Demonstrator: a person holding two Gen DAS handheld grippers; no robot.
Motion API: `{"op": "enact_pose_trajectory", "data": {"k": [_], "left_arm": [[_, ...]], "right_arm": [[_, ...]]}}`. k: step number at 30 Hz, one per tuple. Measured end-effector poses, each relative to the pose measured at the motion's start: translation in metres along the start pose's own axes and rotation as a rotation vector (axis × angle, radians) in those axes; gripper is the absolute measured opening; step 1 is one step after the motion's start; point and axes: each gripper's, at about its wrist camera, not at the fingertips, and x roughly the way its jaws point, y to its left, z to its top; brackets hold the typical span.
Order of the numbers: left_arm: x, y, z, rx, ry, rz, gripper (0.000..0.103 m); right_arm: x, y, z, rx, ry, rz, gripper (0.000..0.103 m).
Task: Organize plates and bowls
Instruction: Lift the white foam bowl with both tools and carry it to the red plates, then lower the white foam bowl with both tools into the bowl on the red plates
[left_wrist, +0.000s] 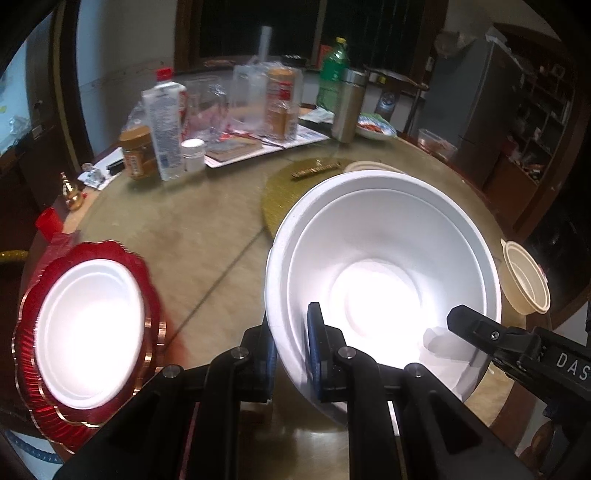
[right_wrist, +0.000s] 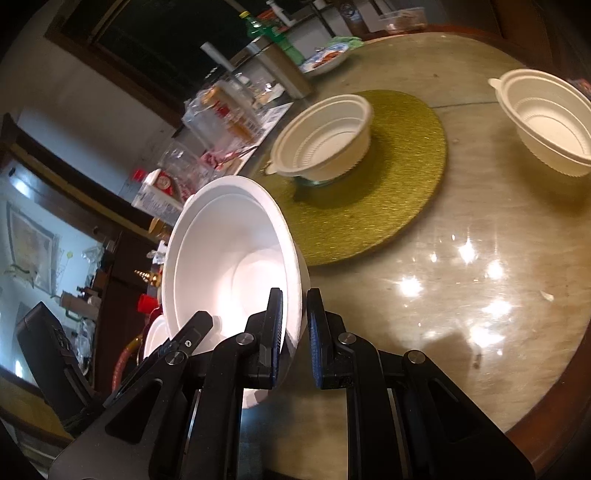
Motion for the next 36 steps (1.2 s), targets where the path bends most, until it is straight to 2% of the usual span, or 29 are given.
{"op": "enact_pose_trajectory", "data": {"k": [7,11,22,28,36], "left_arm": [[-0.033,0.033,0.003,-0.050,-0.086,0.040,0.013],[-0.045,0.054,0.002,-0.086,-0.107,0.064,0.013],[-0.059,0.119,-0.007,-0.211,-0.114,0.200,0.013],[-0.053,0.132,-0.009,-0.229,-0.097,0.299,0.014],[-0.055,0.143,-0.016,-0.249,-0.080,0.346,0.015]], "right_arm": [[0.001,0.043,-0.006,-0.103,-0.002,0.040,0.013],[0.007,0.068,-0.012,-0.156,0.013,0.078,0.013],[0.054,0.126,-0.038,-0.254,0.128,0.161,0.013],[0.074,0.145,-0.047,-0.284,0.176,0.188,0.013],[0.085,0.155,-0.053,-0.310,0.214,0.193,0.013]]}}
